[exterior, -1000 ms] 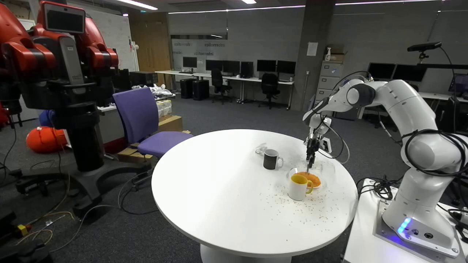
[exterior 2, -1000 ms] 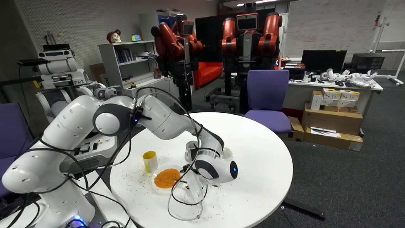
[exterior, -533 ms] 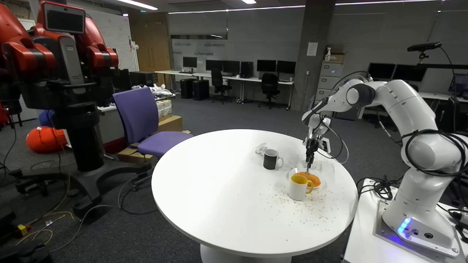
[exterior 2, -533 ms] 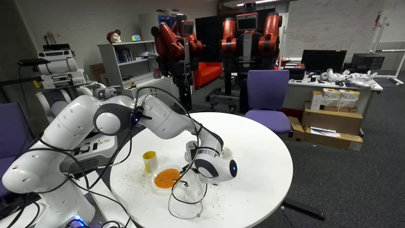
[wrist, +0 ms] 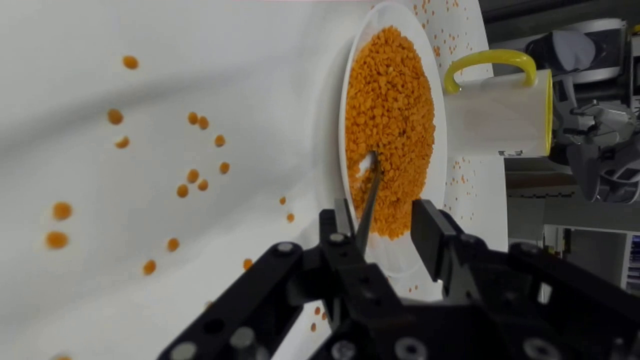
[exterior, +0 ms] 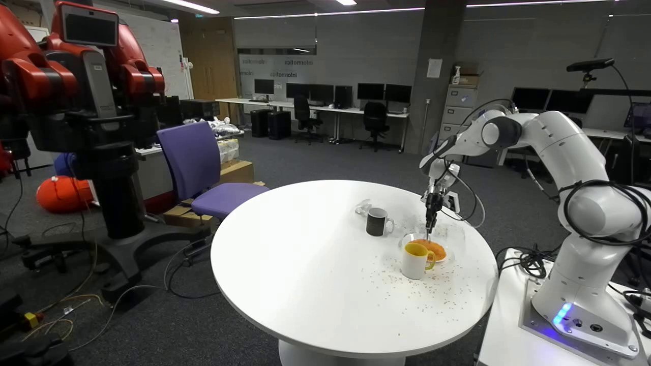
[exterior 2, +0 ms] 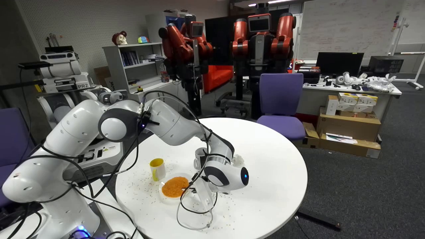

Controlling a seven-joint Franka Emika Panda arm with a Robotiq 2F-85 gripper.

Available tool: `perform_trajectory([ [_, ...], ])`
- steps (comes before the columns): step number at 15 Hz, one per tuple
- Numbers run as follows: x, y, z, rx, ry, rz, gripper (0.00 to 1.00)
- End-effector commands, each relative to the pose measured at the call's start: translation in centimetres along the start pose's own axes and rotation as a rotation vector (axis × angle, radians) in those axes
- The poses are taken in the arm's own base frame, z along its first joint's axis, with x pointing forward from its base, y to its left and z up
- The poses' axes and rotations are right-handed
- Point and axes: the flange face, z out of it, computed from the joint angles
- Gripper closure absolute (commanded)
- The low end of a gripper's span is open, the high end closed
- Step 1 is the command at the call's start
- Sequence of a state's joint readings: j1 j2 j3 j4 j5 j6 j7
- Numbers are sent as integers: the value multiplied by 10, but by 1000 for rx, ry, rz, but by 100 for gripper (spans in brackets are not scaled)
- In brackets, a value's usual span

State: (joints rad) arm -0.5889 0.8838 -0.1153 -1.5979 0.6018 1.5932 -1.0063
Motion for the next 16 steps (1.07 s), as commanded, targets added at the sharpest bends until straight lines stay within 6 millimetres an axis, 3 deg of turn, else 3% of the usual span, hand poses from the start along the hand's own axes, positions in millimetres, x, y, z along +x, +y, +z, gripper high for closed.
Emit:
perform_trajectory([
  [1, -4, -7, -3, -17, -3, -22, 65],
  [5, -5, -6, -3, -19, -6, -21, 68],
  [8, -5, -6, -3, -20, -9, -21, 91],
  [10, -5, -6, -2, -21, -11, -21, 100],
  [16, -4, -10, -6, -22, -14, -26, 99],
])
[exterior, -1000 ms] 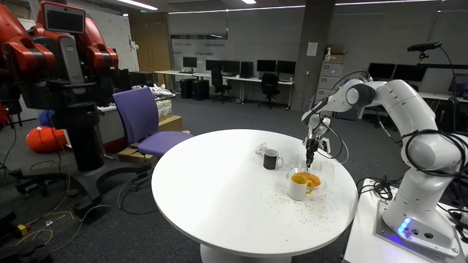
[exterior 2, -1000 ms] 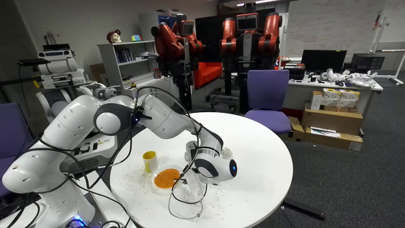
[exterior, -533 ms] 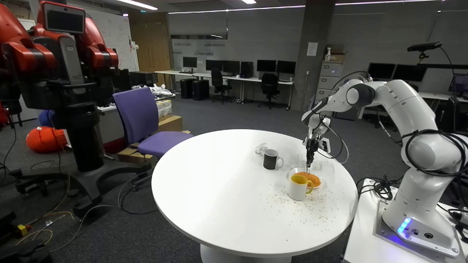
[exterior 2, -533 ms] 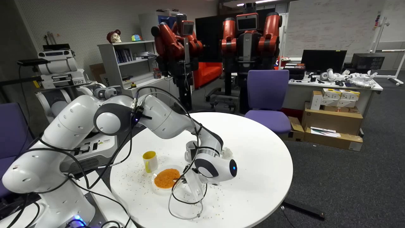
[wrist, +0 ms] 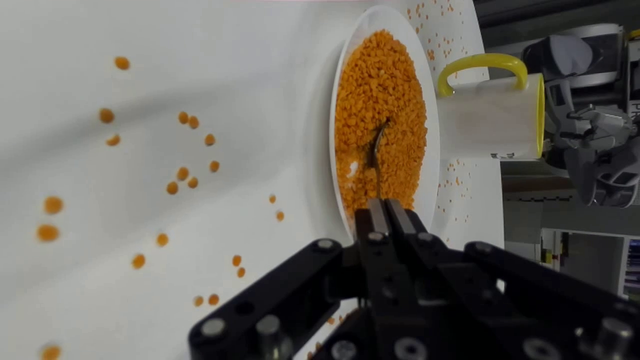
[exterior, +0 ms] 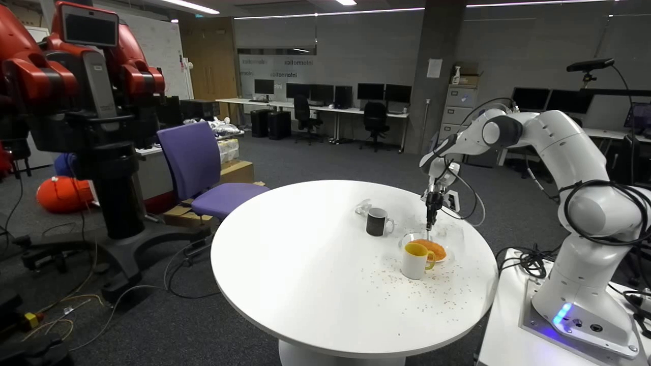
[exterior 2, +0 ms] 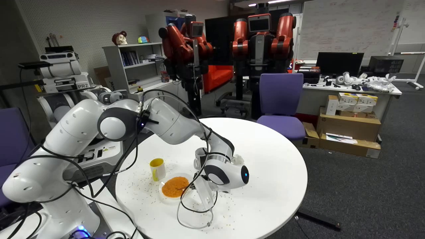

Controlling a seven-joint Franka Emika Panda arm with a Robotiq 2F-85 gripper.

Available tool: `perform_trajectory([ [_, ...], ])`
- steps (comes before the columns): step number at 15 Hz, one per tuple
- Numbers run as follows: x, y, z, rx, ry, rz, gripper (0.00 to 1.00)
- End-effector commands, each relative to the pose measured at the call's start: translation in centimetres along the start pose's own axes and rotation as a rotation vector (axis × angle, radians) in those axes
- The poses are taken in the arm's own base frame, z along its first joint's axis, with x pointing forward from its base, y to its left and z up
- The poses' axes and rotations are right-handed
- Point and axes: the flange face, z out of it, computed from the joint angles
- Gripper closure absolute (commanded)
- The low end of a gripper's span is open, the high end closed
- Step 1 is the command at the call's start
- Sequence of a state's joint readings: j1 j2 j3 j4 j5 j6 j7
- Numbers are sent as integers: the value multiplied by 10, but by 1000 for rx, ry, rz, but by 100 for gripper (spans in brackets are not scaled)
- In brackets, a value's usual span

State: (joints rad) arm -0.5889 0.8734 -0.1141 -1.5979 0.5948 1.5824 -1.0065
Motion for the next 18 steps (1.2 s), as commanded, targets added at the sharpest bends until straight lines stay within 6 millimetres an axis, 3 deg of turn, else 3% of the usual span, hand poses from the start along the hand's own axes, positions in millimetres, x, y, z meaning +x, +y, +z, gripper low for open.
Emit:
perform_trajectory([
  [1, -5, -6, -3, -25, -9, -21, 99],
  [9, -3, -25, -21, -48, 26, -62, 99],
  [18, -6, -32, -18, -45, 11, -189, 99],
])
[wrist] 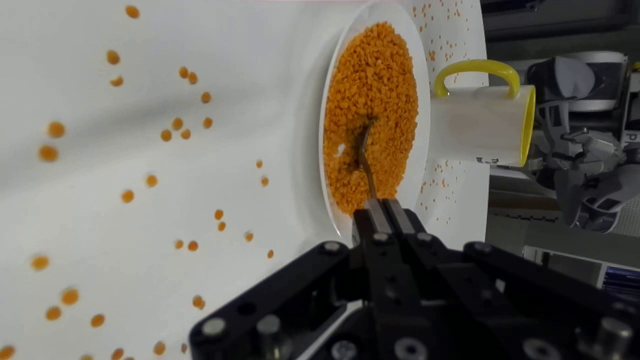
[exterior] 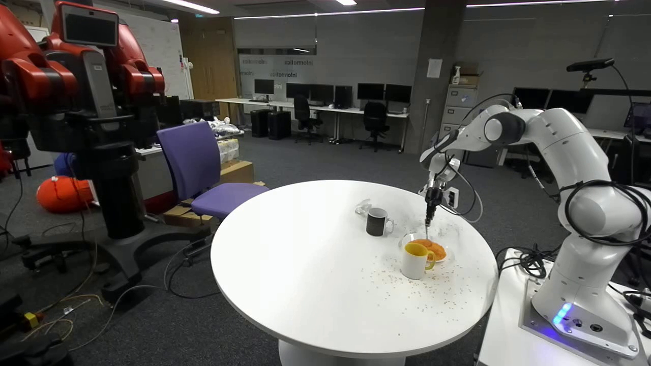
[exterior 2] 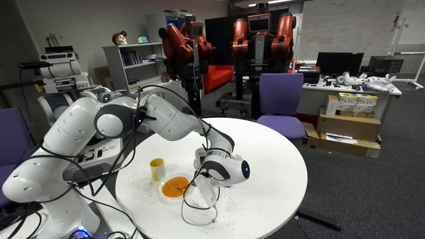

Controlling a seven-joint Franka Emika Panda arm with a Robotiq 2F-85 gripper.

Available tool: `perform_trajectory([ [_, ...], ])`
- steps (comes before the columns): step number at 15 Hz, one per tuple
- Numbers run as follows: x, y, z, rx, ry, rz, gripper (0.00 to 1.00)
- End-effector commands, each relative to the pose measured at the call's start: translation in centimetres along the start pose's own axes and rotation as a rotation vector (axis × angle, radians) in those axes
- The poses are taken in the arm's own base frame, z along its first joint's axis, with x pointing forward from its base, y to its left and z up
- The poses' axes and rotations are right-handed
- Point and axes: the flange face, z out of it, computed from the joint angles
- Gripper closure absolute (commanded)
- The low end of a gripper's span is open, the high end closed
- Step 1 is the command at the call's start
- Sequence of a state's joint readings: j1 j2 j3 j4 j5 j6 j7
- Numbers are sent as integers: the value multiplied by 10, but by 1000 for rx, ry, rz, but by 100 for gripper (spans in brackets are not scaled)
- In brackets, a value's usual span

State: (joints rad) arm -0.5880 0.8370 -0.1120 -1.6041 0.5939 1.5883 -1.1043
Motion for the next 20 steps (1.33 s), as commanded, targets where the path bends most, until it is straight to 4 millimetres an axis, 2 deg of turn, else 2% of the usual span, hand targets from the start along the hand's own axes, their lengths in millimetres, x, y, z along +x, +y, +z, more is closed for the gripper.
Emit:
perform_trajectory([
  [1, -6, -22, -8, -24, -1, -103, 99],
  [8, -5, -47, -30, -39, 34, -237, 99],
  [9, 4, -28, -27, -37, 23, -202, 96],
  [12, 3, -33, -31, -41, 26, -213, 96],
  [20, 2, -33, -29, -37, 25, -211, 96],
])
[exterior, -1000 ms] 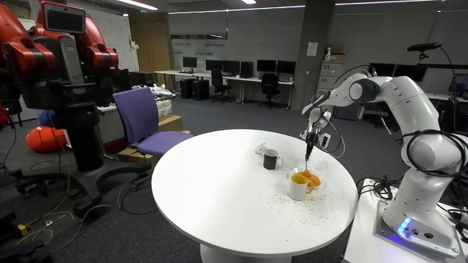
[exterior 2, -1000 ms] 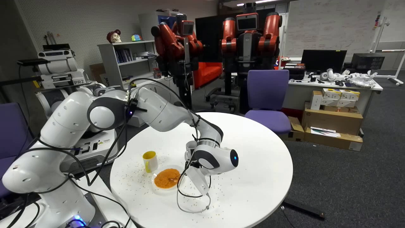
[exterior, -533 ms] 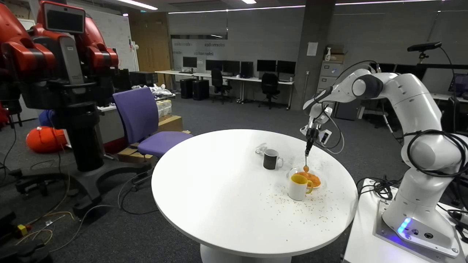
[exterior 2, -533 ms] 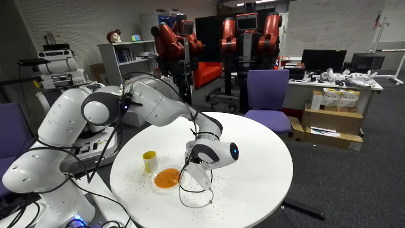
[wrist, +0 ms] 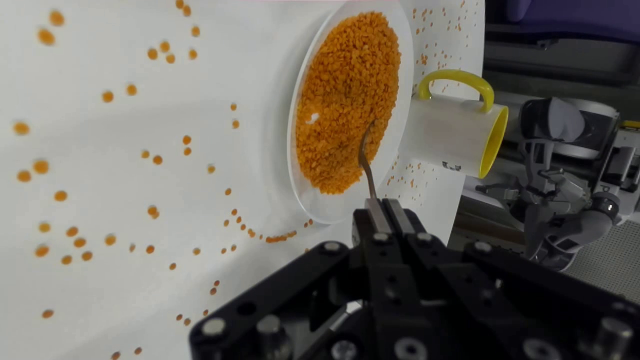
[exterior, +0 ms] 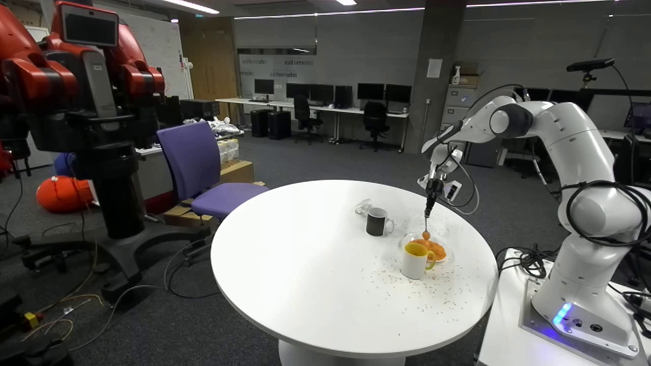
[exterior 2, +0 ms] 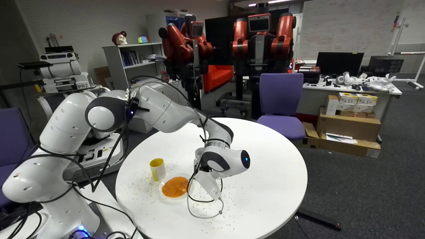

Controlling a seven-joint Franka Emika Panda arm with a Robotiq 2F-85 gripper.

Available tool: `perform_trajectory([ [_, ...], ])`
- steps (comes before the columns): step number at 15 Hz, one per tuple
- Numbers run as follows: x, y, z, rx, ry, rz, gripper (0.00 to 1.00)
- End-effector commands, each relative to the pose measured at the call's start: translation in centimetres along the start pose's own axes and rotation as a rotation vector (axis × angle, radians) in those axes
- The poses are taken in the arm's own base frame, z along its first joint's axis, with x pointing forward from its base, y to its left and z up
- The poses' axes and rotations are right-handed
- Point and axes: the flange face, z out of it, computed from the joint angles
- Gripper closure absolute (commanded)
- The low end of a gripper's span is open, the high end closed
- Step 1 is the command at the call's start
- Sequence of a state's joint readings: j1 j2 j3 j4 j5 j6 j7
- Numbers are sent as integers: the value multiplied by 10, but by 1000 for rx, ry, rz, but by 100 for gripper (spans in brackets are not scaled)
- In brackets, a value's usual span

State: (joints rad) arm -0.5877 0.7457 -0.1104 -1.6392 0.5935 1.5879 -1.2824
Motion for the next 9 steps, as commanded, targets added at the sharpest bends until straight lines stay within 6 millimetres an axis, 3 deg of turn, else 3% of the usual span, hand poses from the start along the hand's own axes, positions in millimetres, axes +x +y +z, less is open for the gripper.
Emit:
perform_trajectory([
  [1, 0, 1, -1, 1, -1, 0, 96],
  [9, 2, 8, 6, 35, 30, -57, 99],
])
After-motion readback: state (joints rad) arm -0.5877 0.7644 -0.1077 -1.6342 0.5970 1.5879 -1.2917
